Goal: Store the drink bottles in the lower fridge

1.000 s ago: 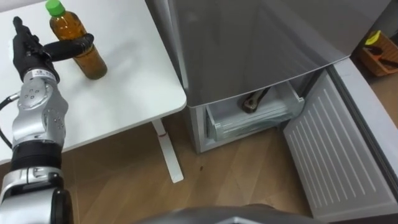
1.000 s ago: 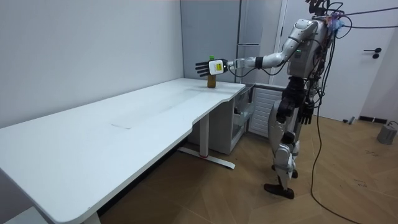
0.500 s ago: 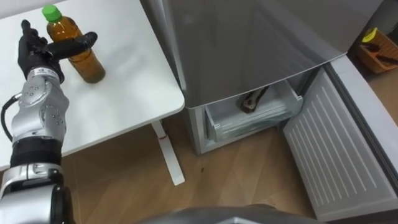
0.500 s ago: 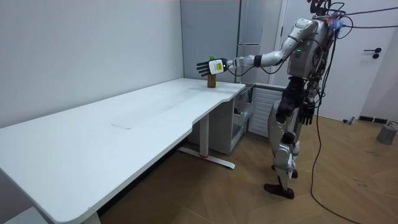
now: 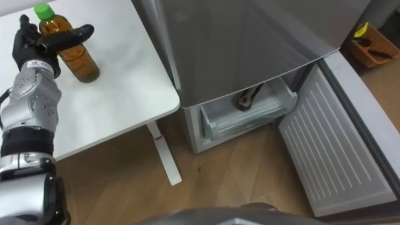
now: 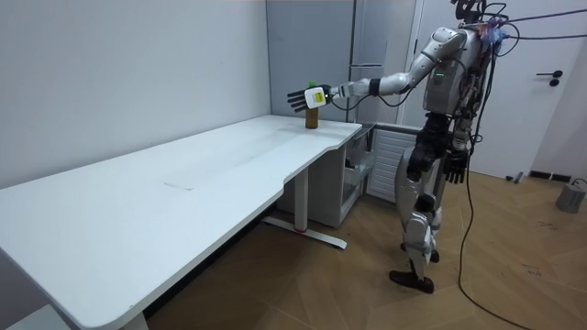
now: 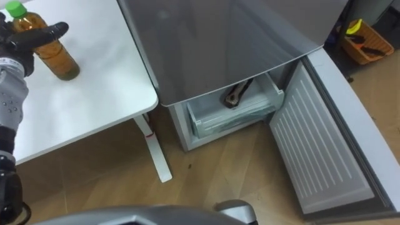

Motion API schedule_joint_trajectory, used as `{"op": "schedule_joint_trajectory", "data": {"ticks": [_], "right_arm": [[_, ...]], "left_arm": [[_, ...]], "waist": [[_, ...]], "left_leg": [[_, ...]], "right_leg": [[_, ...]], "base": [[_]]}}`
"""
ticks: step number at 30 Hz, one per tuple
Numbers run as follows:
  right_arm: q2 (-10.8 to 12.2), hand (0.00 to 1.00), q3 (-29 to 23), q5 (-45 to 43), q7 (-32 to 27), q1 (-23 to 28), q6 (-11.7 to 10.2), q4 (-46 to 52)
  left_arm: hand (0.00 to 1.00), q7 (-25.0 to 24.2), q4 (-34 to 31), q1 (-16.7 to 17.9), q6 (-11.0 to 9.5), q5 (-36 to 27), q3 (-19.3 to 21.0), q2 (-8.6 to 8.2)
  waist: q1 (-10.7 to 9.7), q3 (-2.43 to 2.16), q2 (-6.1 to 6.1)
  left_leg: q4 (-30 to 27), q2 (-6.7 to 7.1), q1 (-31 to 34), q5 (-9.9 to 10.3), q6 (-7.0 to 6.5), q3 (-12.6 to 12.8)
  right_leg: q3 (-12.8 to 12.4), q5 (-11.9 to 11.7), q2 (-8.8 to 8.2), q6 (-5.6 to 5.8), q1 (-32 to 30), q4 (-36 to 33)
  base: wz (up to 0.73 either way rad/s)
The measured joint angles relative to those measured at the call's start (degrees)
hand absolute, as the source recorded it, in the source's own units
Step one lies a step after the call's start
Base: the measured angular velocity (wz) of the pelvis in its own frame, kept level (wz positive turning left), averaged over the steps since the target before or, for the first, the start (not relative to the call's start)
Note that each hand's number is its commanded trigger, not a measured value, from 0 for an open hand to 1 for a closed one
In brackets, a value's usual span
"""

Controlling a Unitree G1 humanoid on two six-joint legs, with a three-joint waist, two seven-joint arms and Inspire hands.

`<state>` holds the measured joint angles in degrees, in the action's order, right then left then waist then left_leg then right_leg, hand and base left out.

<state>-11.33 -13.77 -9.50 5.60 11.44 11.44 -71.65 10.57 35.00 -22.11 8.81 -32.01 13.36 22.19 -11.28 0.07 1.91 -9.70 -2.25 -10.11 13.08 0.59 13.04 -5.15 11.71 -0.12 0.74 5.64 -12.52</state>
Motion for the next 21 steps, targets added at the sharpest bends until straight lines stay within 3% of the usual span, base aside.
{"op": "schedule_joint_trajectory", "data": {"ticks": [2, 3, 4, 5, 12, 21], "right_arm": [[0.0, 0.00, 0.0, 0.0, 0.0, 0.0, 0.2, 0.0], [0.0, 0.00, 0.0, 0.0, 0.0, 0.0, 0.4, 0.0], [0.0, 0.00, 0.0, 0.0, 0.0, 0.0, 0.5, 0.0], [0.0, 0.00, 0.0, 0.0, 0.0, 0.0, 0.7, 0.0], [0.1, 0.00, 0.0, 0.1, 0.1, 0.0, 0.8, -0.1], [0.2, 0.00, 0.0, 0.1, 0.4, 0.3, 1.2, -0.1]], "left_arm": [[0.00, 0.0, 0.0, -0.2, 0.0, 0.0, 0.0, 0.13], [0.20, 0.0, 0.0, -0.2, 0.0, 0.0, 0.0, 0.25], [0.80, 0.0, 0.0, -0.2, 0.0, 0.0, 0.0, 0.29], [1.00, 0.0, 0.0, -0.2, 0.0, 0.0, 0.0, 0.34], [1.00, 0.0, 1.8, -0.3, 0.1, 0.0, 0.0, 1.18], [1.00, -0.8, 5.6, -1.1, 0.7, 0.1, -0.1, 1.23]], "waist": [[-0.1, 0.00, 0.00], [-0.1, -0.02, -0.02], [-0.1, -0.03, -0.05], [-0.2, -0.08, -0.11], [-1.0, -0.23, -0.28], [-1.1, -0.14, 0.85]], "left_leg": [[0.0, 0.00, 0.0, 0.0, 0.00, 0.1], [0.0, 0.00, 0.0, 0.0, 0.00, 0.2], [0.0, -0.01, 0.0, 0.0, 0.00, 0.3], [0.0, -0.02, -0.1, 0.0, 0.00, 0.4], [0.0, -0.06, -0.3, 0.0, 0.00, 0.9], [0.1, -0.09, 0.0, 0.0, 0.00, 1.0]], "right_leg": [[-0.1, 0.0, 0.00, 0.00, 0.0, 0.0], [-0.2, 0.0, 0.01, 0.00, -0.1, 0.0], [-0.3, 0.0, 0.02, 0.00, -0.1, 0.0], [-0.4, 0.0, 0.05, 0.00, -0.1, -0.1], [-1.0, 0.0, 0.15, 0.00, -0.1, 0.0], [-1.1, 0.0, 0.22, 0.02, -0.7, -0.1]], "base": [[-0.03], [-0.04], [-0.05], [-0.04], [-0.04], [0.00]]}}
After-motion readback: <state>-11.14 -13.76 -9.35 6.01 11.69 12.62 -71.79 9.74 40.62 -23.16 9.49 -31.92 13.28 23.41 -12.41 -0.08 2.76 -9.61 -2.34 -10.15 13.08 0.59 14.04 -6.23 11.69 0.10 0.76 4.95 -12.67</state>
